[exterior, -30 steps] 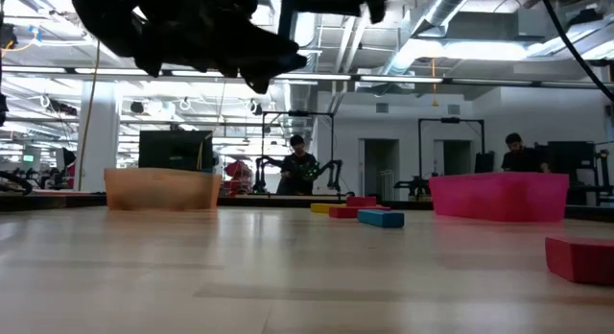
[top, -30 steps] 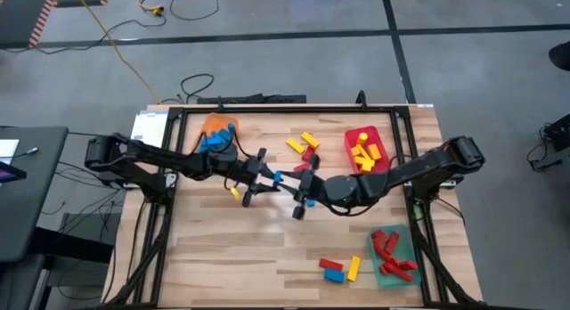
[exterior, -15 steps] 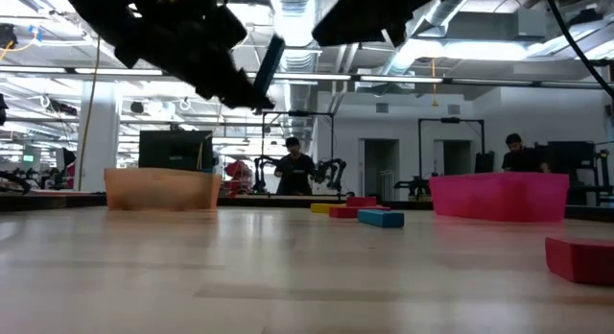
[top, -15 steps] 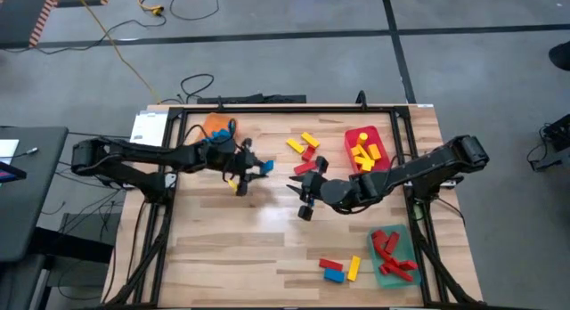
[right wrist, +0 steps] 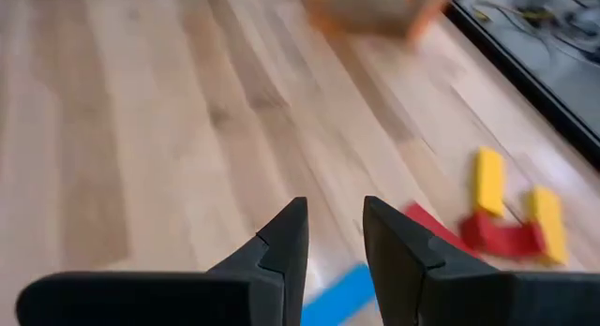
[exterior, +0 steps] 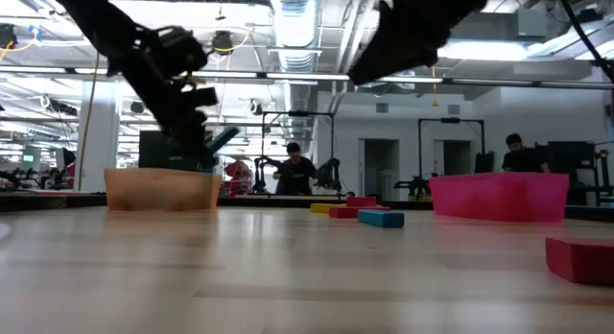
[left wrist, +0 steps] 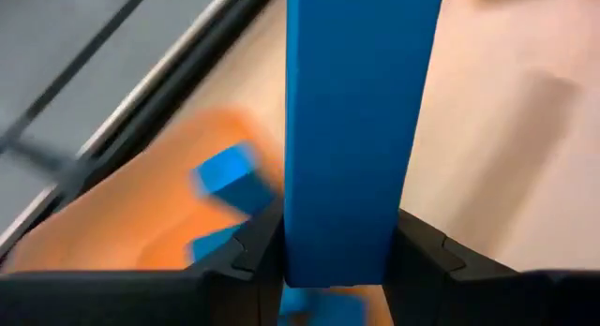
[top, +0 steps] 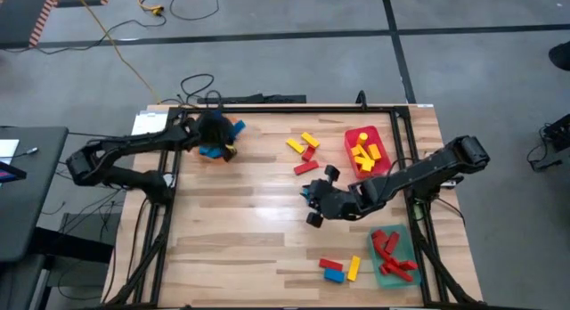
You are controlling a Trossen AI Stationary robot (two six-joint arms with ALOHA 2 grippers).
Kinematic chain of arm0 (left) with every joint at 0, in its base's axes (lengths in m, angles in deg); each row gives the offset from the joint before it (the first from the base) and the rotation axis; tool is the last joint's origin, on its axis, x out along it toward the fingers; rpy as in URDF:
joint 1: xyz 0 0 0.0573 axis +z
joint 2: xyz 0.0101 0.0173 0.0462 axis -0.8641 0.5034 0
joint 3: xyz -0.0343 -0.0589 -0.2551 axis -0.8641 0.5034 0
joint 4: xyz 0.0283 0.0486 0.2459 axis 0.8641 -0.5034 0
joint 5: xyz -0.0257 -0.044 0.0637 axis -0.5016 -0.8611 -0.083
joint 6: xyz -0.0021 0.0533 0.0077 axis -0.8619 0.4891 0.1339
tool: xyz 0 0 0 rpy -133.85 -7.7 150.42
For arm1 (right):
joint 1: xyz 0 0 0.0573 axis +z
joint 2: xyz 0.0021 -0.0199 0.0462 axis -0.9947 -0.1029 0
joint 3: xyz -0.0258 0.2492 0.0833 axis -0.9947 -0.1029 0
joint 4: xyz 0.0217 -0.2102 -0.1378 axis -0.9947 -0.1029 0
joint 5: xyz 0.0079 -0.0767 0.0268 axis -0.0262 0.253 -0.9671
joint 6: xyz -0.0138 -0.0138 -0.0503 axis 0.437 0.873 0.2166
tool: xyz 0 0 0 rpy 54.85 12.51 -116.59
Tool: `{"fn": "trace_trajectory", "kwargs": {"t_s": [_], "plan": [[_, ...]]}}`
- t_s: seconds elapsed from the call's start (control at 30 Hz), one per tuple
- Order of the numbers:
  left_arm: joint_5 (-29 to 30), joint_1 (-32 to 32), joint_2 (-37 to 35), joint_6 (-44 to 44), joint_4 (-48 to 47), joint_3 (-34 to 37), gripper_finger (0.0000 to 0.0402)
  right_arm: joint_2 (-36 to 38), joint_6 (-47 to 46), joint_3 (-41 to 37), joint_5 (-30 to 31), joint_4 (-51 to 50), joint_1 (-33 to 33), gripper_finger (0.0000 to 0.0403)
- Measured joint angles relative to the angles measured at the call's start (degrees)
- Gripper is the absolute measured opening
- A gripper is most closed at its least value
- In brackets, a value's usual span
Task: Sort blocks
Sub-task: Put the blue rectangle block into the orange bin, then put the red rectangle block into the green bin
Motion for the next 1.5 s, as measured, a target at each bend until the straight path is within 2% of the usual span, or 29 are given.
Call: {"fn": "trace_trajectory", "kwargs": {"t_s": [0.2, 0.37, 0.5, 0.67, 0.9, 1.2, 1.33, 1.5], "plan": [[-0.90, 7.39, -0.02, -1.63, -3.89, -0.02, 0.0128, -0.04, -2.92, -1.87, 2.16, -6.83, -1.42, 0.0118], [-1.95, 9.97, -0.02, -2.05, -6.31, -0.02, 0.0128, -0.04, -2.11, -2.40, 2.07, -14.29, -3.77, 0.0124], [-1.92, 10.93, -0.02, -2.26, -8.01, -0.02, 0.0129, -0.04, 1.57, -2.40, 0.15, -14.48, -5.57, 0.0145], [-1.92, 11.11, -0.02, -2.17, -8.27, -0.02, 0.0137, -0.07, 7.08, -2.40, -5.17, -12.70, -10.02, 0.0180], [-1.90, 11.11, -0.02, -2.06, -8.49, -0.02, 0.0190, -0.07, 18.34, -2.40, -12.74, -6.70, -15.46, 0.0216], [-1.94, 10.81, -0.02, -2.35, -9.19, -0.02, 0.0239, -1.64, 29.53, -2.29, -25.97, 0.42, -23.47, 0.0223], [-2.89, 9.52, -0.31, -2.61, -8.97, -0.02, 0.0244, -3.58, 33.23, -2.32, -33.96, 1.13, -26.95, 0.0224], [-3.44, 6.53, -1.11, -2.66, -8.44, -0.07, 0.0244, -7.58, 36.67, -2.36, -39.28, 1.59, -30.45, 0.0224]]}}
